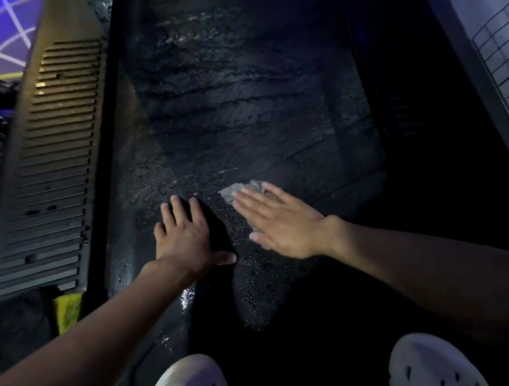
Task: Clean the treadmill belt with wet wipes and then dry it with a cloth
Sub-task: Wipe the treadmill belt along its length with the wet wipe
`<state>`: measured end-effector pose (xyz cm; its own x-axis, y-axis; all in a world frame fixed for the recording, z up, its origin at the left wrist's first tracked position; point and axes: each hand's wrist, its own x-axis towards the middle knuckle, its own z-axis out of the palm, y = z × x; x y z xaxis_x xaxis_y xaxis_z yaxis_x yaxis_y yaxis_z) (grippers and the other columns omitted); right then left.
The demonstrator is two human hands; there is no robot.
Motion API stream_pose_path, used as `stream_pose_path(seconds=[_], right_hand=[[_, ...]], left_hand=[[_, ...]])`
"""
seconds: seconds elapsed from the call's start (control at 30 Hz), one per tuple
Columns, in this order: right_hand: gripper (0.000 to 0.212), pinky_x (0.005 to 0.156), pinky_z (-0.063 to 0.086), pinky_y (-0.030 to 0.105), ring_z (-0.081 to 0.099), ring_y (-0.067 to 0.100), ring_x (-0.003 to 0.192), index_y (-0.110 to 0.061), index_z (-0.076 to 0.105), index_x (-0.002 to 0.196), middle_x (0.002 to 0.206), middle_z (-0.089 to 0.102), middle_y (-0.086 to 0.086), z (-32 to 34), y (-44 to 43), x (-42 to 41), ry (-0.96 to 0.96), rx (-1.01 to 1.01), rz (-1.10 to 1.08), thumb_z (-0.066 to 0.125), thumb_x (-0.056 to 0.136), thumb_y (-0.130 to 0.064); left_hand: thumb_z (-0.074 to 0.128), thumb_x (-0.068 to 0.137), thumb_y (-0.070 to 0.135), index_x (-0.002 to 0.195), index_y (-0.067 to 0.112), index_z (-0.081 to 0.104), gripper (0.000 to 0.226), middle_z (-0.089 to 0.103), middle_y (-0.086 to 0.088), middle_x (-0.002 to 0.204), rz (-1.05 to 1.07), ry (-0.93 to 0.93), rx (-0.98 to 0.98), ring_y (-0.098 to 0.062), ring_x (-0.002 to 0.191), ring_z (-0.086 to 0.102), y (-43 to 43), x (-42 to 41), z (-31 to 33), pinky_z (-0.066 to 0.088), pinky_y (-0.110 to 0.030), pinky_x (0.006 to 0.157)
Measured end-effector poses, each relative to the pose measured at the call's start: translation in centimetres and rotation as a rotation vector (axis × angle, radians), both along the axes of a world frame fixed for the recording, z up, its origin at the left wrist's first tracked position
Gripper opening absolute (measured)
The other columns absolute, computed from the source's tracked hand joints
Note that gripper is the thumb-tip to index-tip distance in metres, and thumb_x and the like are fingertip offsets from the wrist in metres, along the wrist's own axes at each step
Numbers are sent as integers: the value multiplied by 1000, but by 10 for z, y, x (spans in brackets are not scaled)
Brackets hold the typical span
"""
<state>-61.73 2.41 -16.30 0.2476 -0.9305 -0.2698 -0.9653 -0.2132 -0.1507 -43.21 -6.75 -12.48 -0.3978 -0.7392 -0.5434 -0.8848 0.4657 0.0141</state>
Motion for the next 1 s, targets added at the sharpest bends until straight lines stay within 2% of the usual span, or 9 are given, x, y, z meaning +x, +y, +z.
stream_pose_path(seconds=[0.13,0.27,0.43,0.57,0.7,0.73,0.8,0.87,1.0], right_hand=[[65,122,-12,46,-24,23,148,-8,-17,152,163,-20,11,2,-19,-10,38,3,-376,5,104,-46],[68,122,-12,46,-27,22,148,-9,-18,152,161,-24,9,0,-8,20,11,4,-15,4,103,-50],[67,121,-14,46,-27,23,148,-7,-15,154,162,-22,11,1,-26,16,-3,1,-302,7,105,-47],[66,121,-14,44,-25,20,148,-10,-14,154,163,-20,8,-2,-17,36,-24,-10,79,11,105,-47],[66,122,-11,47,-24,24,149,-7,-13,154,163,-19,12,-1,-38,25,4,-19,-294,8,105,-46],[68,122,-11,48,-25,26,148,-5,-13,154,163,-19,14,-2,-37,35,-29,-25,-271,9,105,-46],[68,121,-14,45,-26,25,148,-6,-14,154,162,-21,12,-4,-29,55,-40,-30,4,11,105,-46],[65,121,-15,44,-24,21,148,-9,-13,154,162,-20,8,-2,-35,45,-15,-32,126,11,106,-46],[67,122,-11,46,-23,25,149,-6,-13,154,163,-18,13,-4,-52,41,-17,-49,-275,8,105,-46]], left_hand=[[81,62,61,153,8,-6,136,-12,-16,161,-24,40,8,-34,149,-9,-7,10,-3,11,-48,120],[84,65,50,154,4,-4,132,-10,-11,162,-22,65,1,-29,150,-6,-15,21,-6,13,-42,122],[82,63,57,152,6,5,128,-4,-22,159,15,48,-39,-41,147,-2,-11,29,-5,13,-46,121],[82,55,64,148,18,14,124,7,-20,156,71,57,-51,-43,144,7,-13,31,0,23,-51,117],[88,61,43,153,17,3,128,-5,-20,159,46,57,48,-41,147,-6,-20,40,-1,13,-46,120],[88,63,39,154,17,1,128,-7,-19,159,44,64,58,-40,147,-8,-21,42,-1,11,-45,121],[88,64,35,154,15,0,128,-7,-18,160,42,77,58,-39,148,-8,-22,46,0,8,-43,121],[89,60,42,152,9,7,127,1,-17,159,27,79,8,-37,148,0,-21,50,1,13,-42,121],[84,55,61,143,6,23,120,19,-17,150,57,43,-147,-35,139,20,-15,58,4,30,-43,112]])
